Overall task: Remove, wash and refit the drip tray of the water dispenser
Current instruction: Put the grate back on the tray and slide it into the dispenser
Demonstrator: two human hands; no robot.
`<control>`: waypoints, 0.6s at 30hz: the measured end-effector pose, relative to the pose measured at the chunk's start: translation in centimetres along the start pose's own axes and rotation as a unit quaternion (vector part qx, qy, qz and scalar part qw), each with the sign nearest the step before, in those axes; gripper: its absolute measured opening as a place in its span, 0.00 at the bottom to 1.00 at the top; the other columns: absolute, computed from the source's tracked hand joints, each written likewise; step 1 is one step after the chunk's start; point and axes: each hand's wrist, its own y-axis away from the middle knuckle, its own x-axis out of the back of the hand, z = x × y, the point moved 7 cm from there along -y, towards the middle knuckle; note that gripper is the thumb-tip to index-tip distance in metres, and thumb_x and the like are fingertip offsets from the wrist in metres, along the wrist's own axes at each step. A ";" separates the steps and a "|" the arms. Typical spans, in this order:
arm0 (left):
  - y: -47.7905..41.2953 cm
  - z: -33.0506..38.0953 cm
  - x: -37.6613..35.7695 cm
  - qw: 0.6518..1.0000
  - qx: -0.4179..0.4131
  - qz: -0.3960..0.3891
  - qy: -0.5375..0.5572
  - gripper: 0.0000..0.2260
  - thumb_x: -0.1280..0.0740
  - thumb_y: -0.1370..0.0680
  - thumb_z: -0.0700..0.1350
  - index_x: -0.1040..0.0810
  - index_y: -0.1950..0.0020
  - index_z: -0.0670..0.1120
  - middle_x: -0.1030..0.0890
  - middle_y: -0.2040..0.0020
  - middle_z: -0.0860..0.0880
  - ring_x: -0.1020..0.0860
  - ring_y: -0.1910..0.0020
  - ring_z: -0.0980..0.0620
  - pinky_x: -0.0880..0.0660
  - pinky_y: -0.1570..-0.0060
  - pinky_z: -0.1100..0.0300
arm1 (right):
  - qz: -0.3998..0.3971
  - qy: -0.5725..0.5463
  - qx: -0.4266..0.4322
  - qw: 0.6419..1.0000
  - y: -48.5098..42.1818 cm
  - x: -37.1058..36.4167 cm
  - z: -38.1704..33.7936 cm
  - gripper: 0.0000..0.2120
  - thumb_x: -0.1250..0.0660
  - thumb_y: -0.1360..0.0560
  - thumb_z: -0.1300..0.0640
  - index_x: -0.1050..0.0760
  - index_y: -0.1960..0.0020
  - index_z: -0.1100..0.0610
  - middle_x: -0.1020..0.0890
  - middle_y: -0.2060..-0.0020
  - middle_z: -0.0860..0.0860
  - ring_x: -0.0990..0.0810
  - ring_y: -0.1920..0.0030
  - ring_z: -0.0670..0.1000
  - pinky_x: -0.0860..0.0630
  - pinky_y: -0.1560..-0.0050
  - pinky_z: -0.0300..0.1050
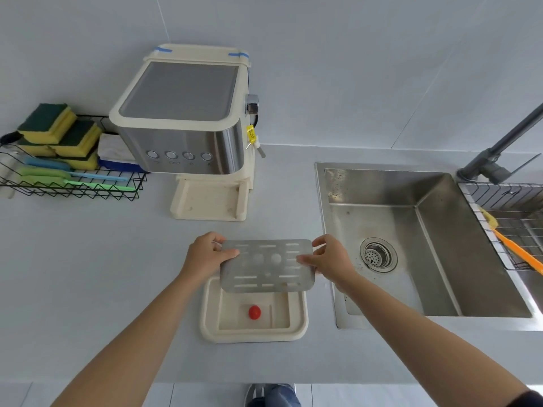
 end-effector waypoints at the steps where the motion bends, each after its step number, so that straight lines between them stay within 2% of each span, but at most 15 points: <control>1: 0.7 -0.3 0.1 1.000 0.002 -0.007 -0.013 0.10 0.26 0.32 0.44 0.26 0.57 0.44 0.23 0.64 0.46 0.24 0.62 0.48 0.30 0.64 0.60 | -0.011 0.003 -0.005 1.000 0.6 -0.3 0.3 0.17 0.25 0.35 0.59 0.32 0.54 0.56 0.25 0.68 0.51 0.25 0.69 0.49 0.28 0.69 0.39; 4: 2.5 -1.5 0.1 0.999 0.010 -0.029 -0.040 0.10 0.26 0.33 0.44 0.26 0.60 0.43 0.21 0.63 0.45 0.23 0.64 0.48 0.29 0.64 0.61 | -0.042 0.009 -0.022 0.999 2.1 -1.4 1.3 0.15 0.25 0.35 0.62 0.31 0.59 0.57 0.23 0.69 0.52 0.22 0.72 0.49 0.23 0.72 0.41; 8: 4.0 -2.8 0.0 0.995 0.017 -0.036 -0.090 0.12 0.25 0.34 0.46 0.28 0.65 0.45 0.24 0.69 0.50 0.25 0.68 0.51 0.31 0.66 0.61 | -0.058 0.038 -0.035 0.997 3.4 -2.4 2.4 0.15 0.24 0.36 0.64 0.32 0.62 0.59 0.23 0.72 0.52 0.21 0.74 0.49 0.19 0.70 0.45; 13: 4.6 -3.6 -0.1 0.989 0.027 -0.030 -0.143 0.14 0.26 0.33 0.49 0.30 0.64 0.45 0.24 0.66 0.50 0.26 0.64 0.50 0.31 0.64 0.58 | -0.050 0.089 -0.027 0.994 3.8 -3.1 2.6 0.18 0.24 0.37 0.62 0.36 0.66 0.57 0.25 0.71 0.51 0.22 0.74 0.51 0.25 0.71 0.41; 16: 4.4 -3.7 0.0 0.982 0.025 -0.029 -0.183 0.14 0.28 0.32 0.52 0.30 0.63 0.46 0.25 0.64 0.51 0.27 0.63 0.51 0.34 0.67 0.59 | -0.039 0.140 -0.009 0.989 3.4 -3.3 2.3 0.20 0.24 0.37 0.58 0.38 0.68 0.55 0.26 0.71 0.51 0.23 0.72 0.50 0.27 0.67 0.42; 18: 4.3 -3.9 0.0 0.978 0.023 -0.031 -0.204 0.14 0.29 0.31 0.53 0.31 0.62 0.47 0.25 0.62 0.50 0.27 0.63 0.51 0.35 0.69 0.61 | -0.043 0.211 0.006 0.976 3.2 -3.6 2.1 0.21 0.24 0.36 0.54 0.39 0.68 0.54 0.29 0.72 0.49 0.27 0.70 0.49 0.29 0.67 0.42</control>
